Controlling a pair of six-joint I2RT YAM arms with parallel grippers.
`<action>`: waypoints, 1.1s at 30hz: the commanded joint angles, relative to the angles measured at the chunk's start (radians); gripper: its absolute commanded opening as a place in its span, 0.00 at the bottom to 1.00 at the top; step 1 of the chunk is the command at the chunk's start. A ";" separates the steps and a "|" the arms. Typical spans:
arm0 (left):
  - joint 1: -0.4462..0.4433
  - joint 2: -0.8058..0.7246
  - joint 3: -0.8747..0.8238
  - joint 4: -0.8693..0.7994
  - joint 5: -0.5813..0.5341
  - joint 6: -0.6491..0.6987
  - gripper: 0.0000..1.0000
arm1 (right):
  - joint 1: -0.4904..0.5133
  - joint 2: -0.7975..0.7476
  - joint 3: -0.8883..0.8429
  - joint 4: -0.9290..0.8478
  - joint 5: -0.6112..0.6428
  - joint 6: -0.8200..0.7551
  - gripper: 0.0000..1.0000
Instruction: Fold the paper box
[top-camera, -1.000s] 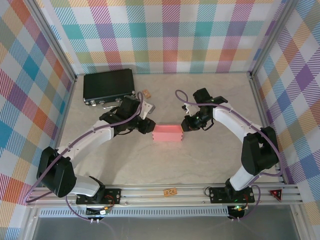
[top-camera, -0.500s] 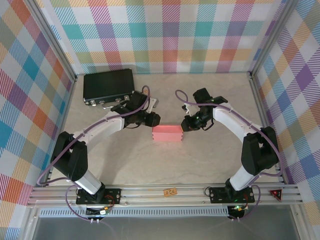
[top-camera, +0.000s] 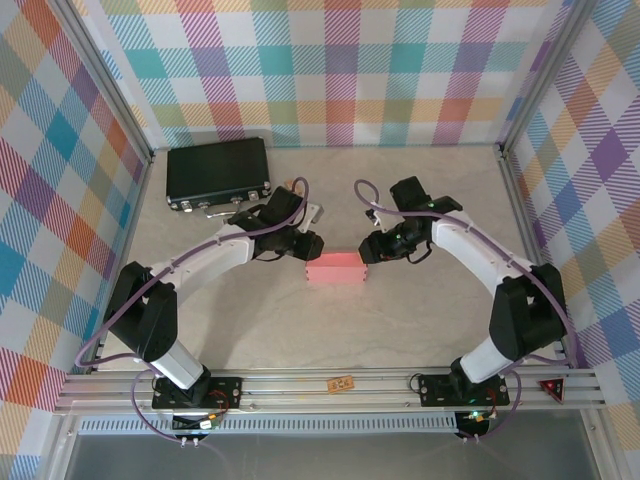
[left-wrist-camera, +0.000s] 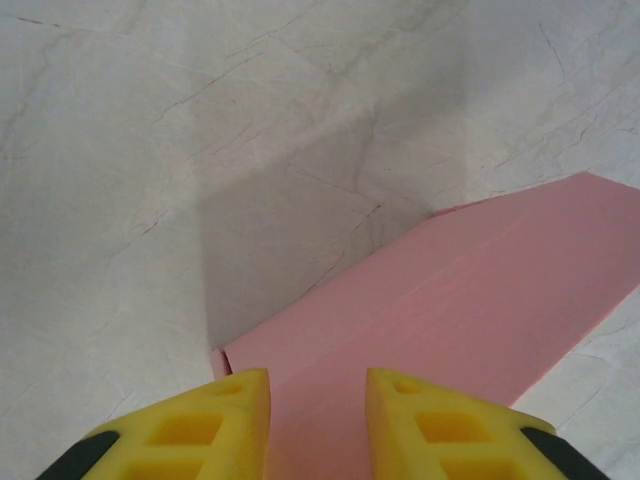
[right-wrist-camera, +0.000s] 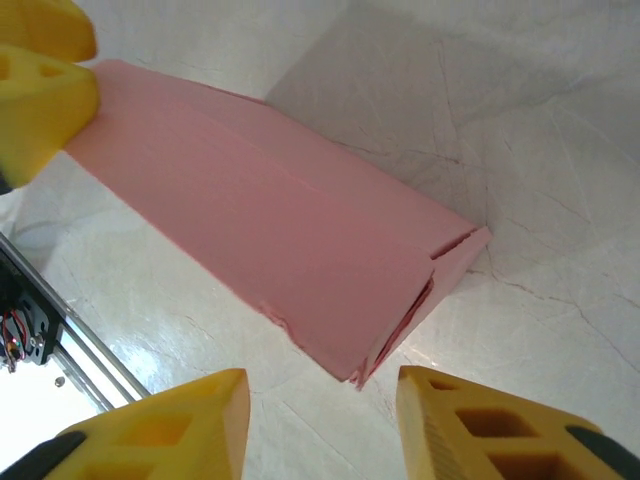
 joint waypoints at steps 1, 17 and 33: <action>-0.014 0.015 -0.016 -0.032 -0.024 0.020 0.31 | 0.005 -0.049 -0.024 0.052 -0.037 -0.007 0.47; -0.022 0.016 -0.046 -0.020 -0.034 0.029 0.31 | 0.004 0.047 0.003 0.083 0.061 0.103 0.47; -0.024 -0.044 -0.157 0.040 -0.037 0.026 0.37 | 0.006 0.070 -0.089 0.075 0.046 0.080 0.46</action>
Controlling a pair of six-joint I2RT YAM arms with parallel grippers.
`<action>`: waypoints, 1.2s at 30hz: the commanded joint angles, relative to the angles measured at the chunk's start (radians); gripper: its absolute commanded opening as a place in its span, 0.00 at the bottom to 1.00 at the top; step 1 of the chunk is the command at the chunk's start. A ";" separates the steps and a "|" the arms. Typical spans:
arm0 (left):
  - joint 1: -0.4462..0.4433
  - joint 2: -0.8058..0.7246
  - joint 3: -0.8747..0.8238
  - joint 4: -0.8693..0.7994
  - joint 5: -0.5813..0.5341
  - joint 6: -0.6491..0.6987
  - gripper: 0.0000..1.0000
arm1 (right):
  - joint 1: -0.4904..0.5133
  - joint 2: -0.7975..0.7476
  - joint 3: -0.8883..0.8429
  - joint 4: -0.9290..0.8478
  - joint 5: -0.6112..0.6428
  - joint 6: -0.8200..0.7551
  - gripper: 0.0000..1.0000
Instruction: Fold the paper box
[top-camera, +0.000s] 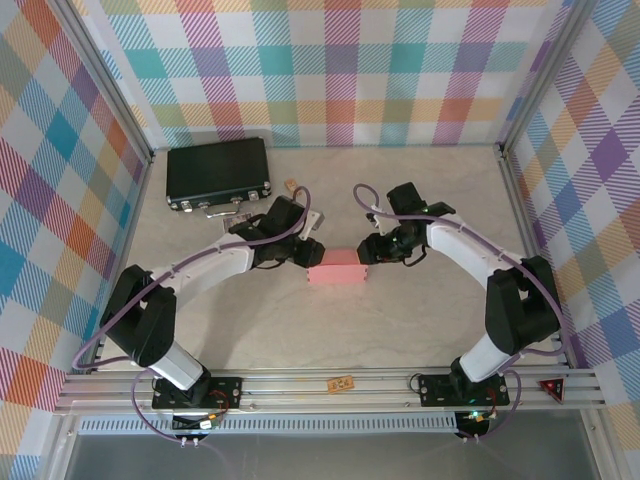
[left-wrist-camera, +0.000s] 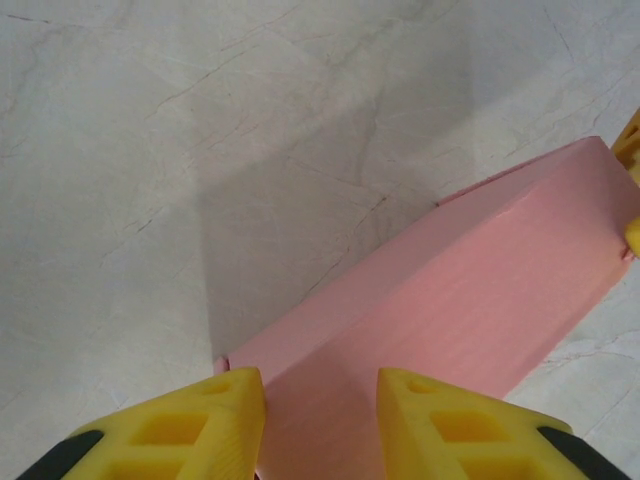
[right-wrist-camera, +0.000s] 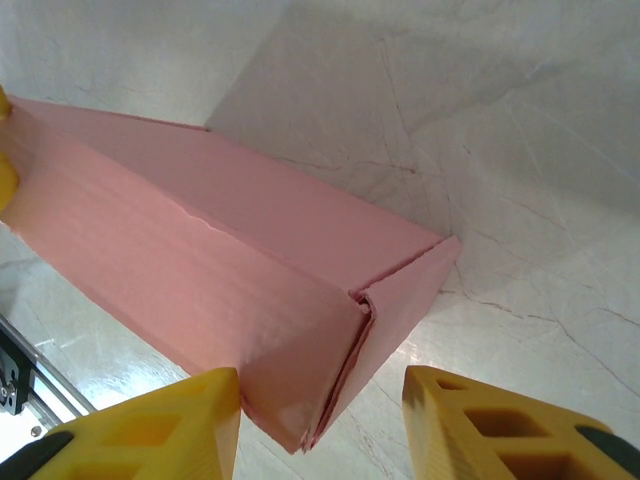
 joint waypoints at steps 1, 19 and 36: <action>-0.005 -0.016 -0.058 -0.062 -0.012 0.013 0.37 | 0.006 0.015 -0.032 -0.026 0.000 -0.005 0.46; -0.005 -0.210 -0.170 0.055 -0.134 -0.005 0.54 | 0.007 0.004 -0.042 -0.001 0.014 0.006 0.47; -0.004 -0.140 -0.226 0.121 -0.054 -0.074 0.53 | 0.008 -0.002 -0.047 -0.004 0.002 0.006 0.47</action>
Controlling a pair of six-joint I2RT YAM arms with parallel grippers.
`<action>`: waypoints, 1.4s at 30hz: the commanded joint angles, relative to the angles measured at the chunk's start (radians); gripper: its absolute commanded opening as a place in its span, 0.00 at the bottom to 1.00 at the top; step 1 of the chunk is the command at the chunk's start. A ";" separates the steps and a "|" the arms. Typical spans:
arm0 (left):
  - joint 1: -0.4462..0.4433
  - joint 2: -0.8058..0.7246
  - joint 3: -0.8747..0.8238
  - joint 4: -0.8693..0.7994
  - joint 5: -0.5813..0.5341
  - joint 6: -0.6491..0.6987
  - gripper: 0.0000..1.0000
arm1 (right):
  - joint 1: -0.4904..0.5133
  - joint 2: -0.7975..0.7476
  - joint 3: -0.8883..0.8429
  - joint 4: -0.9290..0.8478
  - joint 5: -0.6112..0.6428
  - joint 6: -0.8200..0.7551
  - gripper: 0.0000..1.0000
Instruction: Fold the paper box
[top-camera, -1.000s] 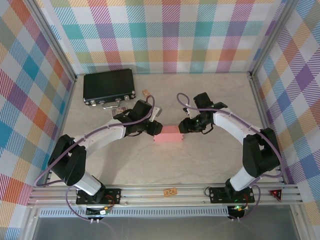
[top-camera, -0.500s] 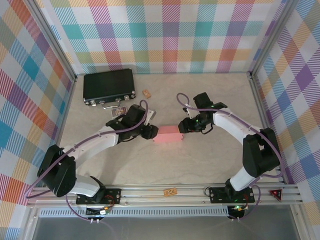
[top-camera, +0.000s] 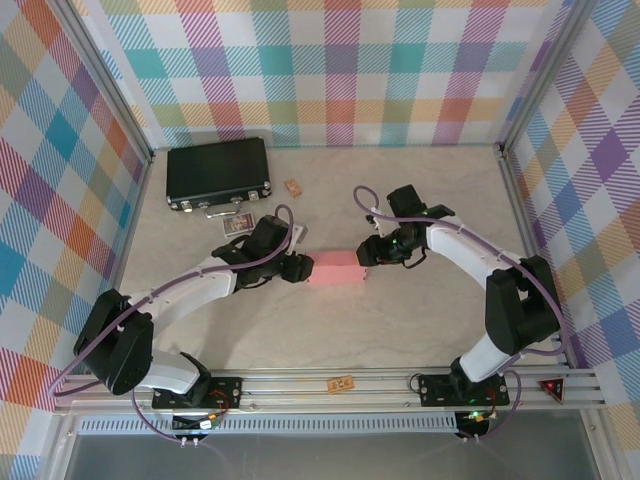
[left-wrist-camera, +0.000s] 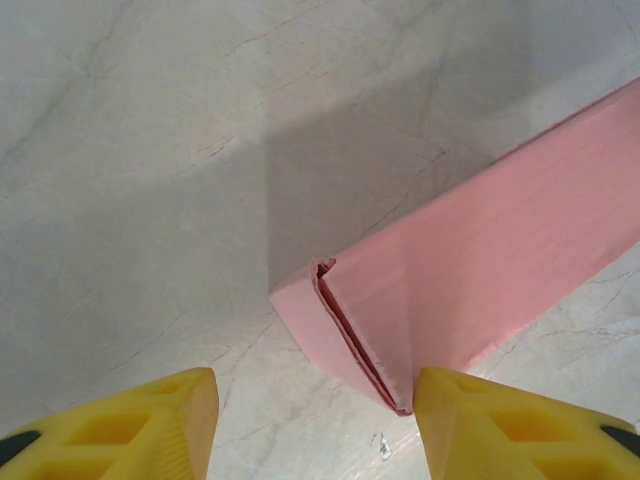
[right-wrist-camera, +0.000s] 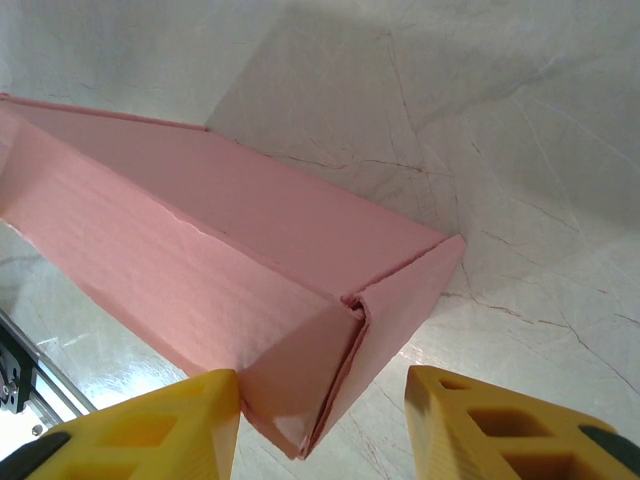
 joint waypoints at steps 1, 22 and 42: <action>-0.002 0.033 -0.008 0.029 0.039 -0.020 0.52 | 0.009 -0.003 -0.027 -0.035 0.014 0.005 0.47; -0.002 0.036 0.046 0.001 0.037 0.012 0.50 | 0.035 -0.239 -0.082 0.116 0.018 -0.529 0.67; 0.002 -0.413 -0.100 -0.151 -0.133 -0.084 0.62 | 0.111 -0.040 0.023 0.100 0.069 -1.009 0.76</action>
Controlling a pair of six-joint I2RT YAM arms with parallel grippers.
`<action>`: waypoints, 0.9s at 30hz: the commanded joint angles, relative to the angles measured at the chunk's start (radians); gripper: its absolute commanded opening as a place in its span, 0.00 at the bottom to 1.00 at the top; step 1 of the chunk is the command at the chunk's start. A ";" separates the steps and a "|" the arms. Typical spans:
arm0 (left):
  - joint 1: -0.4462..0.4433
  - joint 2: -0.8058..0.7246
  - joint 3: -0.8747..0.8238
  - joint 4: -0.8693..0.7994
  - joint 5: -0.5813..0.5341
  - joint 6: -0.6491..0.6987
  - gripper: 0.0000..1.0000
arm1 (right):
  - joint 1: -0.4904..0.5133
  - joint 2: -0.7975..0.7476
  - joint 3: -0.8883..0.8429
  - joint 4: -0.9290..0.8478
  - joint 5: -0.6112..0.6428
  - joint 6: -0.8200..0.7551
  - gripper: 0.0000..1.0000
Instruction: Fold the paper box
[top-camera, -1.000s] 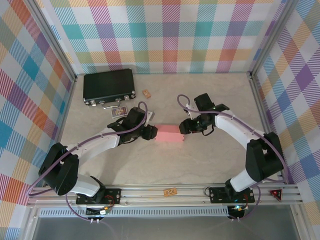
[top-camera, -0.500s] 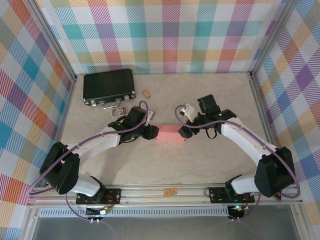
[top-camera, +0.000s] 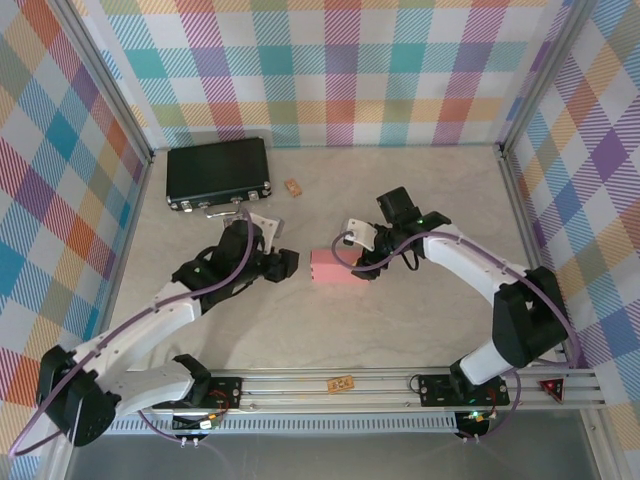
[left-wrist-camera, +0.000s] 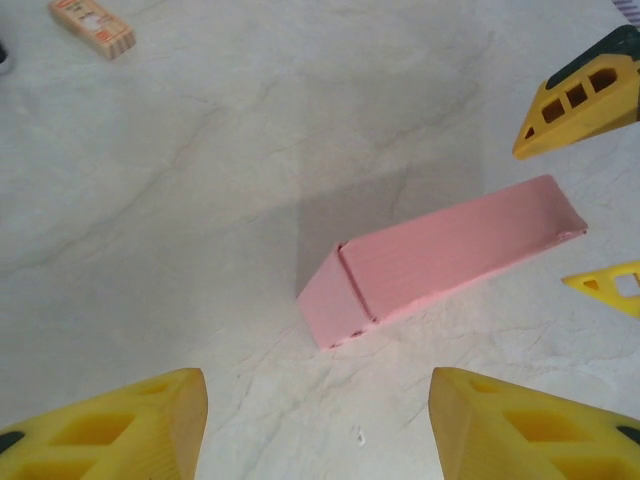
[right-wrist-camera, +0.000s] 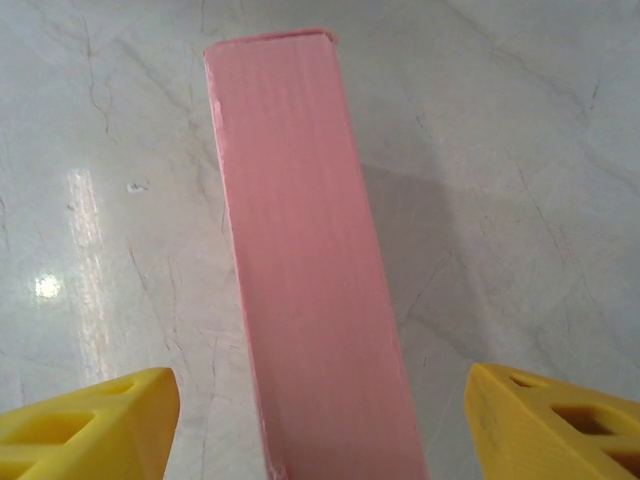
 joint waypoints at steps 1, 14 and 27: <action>0.002 -0.088 -0.051 -0.078 -0.050 -0.032 0.63 | 0.017 0.031 0.049 -0.027 0.001 -0.082 0.76; 0.007 -0.225 -0.119 -0.149 -0.132 -0.043 0.67 | 0.084 0.178 0.143 -0.102 0.080 -0.107 0.70; 0.006 -0.225 -0.136 -0.148 -0.149 -0.047 0.68 | 0.141 0.171 0.071 0.092 0.270 -0.100 0.40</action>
